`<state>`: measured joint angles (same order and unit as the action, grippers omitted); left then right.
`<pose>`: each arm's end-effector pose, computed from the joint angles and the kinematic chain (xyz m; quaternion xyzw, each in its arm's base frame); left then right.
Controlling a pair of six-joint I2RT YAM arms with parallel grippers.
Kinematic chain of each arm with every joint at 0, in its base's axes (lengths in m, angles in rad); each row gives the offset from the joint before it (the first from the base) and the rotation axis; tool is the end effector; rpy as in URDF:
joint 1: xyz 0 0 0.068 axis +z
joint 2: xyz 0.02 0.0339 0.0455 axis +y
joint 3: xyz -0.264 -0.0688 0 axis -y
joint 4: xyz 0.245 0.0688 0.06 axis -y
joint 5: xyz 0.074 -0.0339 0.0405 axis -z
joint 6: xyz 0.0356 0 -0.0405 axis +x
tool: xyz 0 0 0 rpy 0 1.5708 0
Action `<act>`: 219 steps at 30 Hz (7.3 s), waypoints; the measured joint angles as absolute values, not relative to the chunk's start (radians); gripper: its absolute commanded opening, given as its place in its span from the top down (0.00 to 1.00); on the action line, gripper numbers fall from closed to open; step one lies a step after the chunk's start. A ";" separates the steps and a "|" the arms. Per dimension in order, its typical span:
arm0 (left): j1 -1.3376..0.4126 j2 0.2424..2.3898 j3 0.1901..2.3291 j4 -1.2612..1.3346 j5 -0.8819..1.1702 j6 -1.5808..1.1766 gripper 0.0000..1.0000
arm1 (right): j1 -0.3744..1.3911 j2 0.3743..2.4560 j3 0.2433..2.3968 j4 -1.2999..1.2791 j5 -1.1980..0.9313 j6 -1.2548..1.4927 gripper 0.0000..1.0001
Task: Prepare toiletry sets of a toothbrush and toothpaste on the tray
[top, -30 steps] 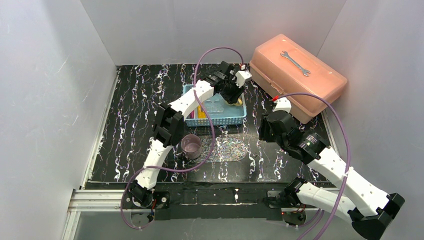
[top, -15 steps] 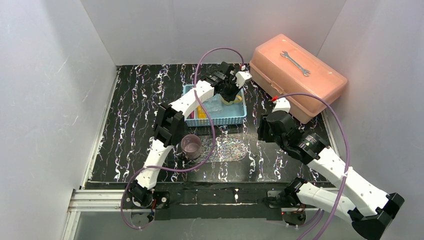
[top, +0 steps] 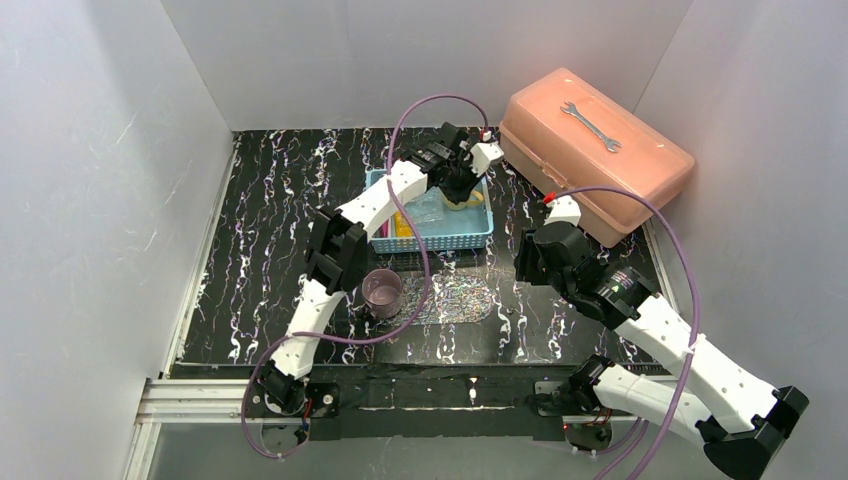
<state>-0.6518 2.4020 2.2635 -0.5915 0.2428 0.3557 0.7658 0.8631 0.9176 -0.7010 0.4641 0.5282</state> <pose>0.4296 -0.3385 0.2446 0.4807 0.7698 -0.1691 0.3844 0.1366 0.1093 0.3236 -0.0014 0.8771 0.0973 0.4703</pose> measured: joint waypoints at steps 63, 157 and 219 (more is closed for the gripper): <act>-1.012 1.715 1.514 -0.601 0.364 0.298 1.00 | 0.276 0.966 0.866 -0.594 0.550 0.543 0.33; -1.023 1.573 1.515 -0.549 0.175 0.232 0.03 | 0.249 1.085 0.922 -0.430 0.116 0.481 0.29; -0.630 0.932 1.005 -0.501 -0.404 -0.185 0.02 | 0.755 2.123 1.815 -0.521 0.347 0.398 0.50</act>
